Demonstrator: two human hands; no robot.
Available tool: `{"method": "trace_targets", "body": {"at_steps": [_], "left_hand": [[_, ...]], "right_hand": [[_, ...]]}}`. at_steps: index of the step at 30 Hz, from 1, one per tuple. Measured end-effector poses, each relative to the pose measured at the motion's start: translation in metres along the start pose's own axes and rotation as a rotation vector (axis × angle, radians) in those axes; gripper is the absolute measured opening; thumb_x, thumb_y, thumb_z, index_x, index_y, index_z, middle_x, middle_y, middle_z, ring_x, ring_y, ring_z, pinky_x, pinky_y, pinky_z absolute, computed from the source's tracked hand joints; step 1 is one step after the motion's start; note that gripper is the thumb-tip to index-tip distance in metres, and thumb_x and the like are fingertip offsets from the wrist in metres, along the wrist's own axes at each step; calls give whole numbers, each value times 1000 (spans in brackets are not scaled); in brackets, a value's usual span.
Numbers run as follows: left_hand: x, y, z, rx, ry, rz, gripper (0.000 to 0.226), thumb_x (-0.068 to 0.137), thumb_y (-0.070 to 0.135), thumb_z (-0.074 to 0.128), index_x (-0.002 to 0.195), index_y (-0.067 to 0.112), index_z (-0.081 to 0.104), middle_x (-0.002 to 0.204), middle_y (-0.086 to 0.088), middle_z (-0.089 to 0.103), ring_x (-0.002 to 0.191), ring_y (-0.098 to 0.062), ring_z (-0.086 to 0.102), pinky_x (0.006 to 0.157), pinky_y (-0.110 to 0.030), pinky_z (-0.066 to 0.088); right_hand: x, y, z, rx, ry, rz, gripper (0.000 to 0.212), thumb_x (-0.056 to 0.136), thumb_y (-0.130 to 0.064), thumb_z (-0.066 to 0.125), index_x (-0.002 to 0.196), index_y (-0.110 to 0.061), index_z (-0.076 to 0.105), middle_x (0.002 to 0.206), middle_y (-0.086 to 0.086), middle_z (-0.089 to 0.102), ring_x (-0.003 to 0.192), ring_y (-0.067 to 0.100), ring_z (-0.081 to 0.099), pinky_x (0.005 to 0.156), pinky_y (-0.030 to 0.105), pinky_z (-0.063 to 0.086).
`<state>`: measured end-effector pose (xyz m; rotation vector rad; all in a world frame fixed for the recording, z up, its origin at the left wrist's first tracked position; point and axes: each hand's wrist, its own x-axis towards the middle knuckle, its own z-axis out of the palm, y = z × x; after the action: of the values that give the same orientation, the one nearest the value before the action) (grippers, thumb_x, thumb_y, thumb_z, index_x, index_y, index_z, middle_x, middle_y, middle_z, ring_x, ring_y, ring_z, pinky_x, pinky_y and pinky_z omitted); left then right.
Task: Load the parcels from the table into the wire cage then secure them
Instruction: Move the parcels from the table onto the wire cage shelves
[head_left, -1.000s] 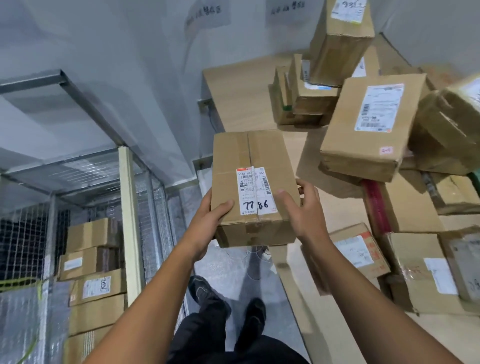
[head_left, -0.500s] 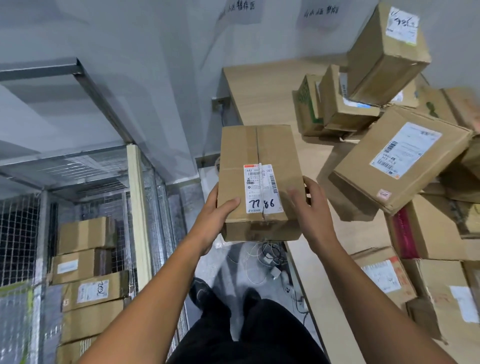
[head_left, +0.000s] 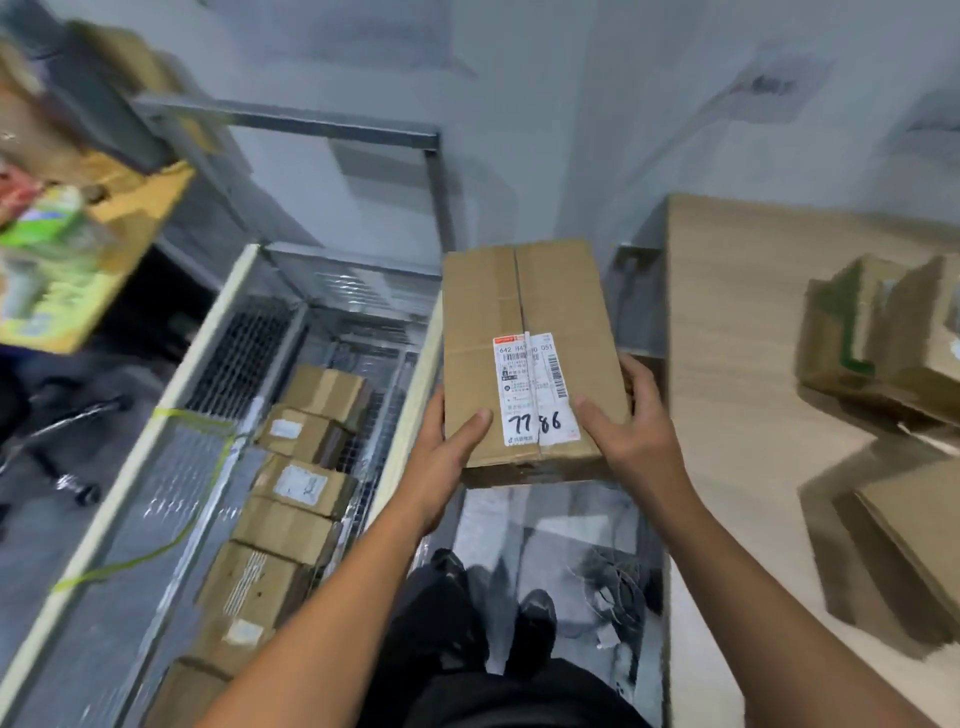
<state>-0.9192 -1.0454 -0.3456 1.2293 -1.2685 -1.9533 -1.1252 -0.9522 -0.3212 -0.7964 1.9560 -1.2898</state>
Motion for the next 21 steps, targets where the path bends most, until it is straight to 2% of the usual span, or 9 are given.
{"method": "trace_targets", "body": {"at_steps": [3,6,8,10,13,15,17,20,21], "left_hand": [[-2,-1,-39,-80,163,19,72,87,42,78,149,40,42,132,6,71,119,-20,70,92,-37,59],[4,-5,-78,-160,319,12,88,75,56,86,150,42,42,131,7,71,117,-21,71,92,-43,59],[16,-11,-103,-229,414,-20,98,71,58,87,154,40,38,131,6,71,117,-23,71,93,-49,58],[33,-19,-126,-303,465,-40,91,78,51,83,155,39,36,133,5,70,117,-23,71,95,-52,58],[64,-27,-154,-389,510,-71,66,96,33,71,153,36,39,133,4,70,119,-25,70,96,-55,57],[86,-29,-169,-455,543,-101,58,100,27,67,152,34,40,133,1,70,119,-28,70,97,-57,55],[114,-31,-184,-518,579,-124,55,99,28,67,148,33,44,130,-3,71,114,-29,72,90,-56,58],[161,-48,-209,-552,640,-187,41,100,35,65,138,37,49,118,-2,76,95,-22,77,63,-39,61],[178,-58,-219,-559,638,-199,41,99,39,65,137,38,49,116,-2,77,93,-22,78,61,-36,60]], "right_hand": [[29,-20,47,-77,-178,-47,72,83,-37,85,141,-43,43,120,-28,61,106,-11,62,88,9,47],[63,-36,96,-156,-355,-79,68,82,-42,84,141,-36,50,131,-8,64,116,11,64,101,37,53],[87,-43,132,-206,-452,-100,69,82,-44,83,142,-36,51,131,-7,64,116,13,64,102,43,54],[111,-49,169,-269,-522,-122,66,81,-44,81,140,-42,51,129,-12,64,114,9,64,99,39,55],[148,-58,223,-384,-590,-113,68,77,-49,73,140,-50,47,125,-16,62,110,7,62,87,29,54],[171,-63,255,-440,-643,-156,66,75,-55,68,138,-51,48,117,-23,62,102,-4,61,75,15,45],[194,-61,285,-487,-691,-185,67,79,-52,69,142,-48,46,115,-28,57,100,-8,58,74,9,38],[237,-40,327,-544,-730,-153,67,88,-38,73,148,-39,44,127,-16,56,115,10,58,85,19,47],[252,-30,341,-557,-743,-150,67,89,-37,73,150,-38,44,130,-12,57,116,11,59,90,24,51]]}}
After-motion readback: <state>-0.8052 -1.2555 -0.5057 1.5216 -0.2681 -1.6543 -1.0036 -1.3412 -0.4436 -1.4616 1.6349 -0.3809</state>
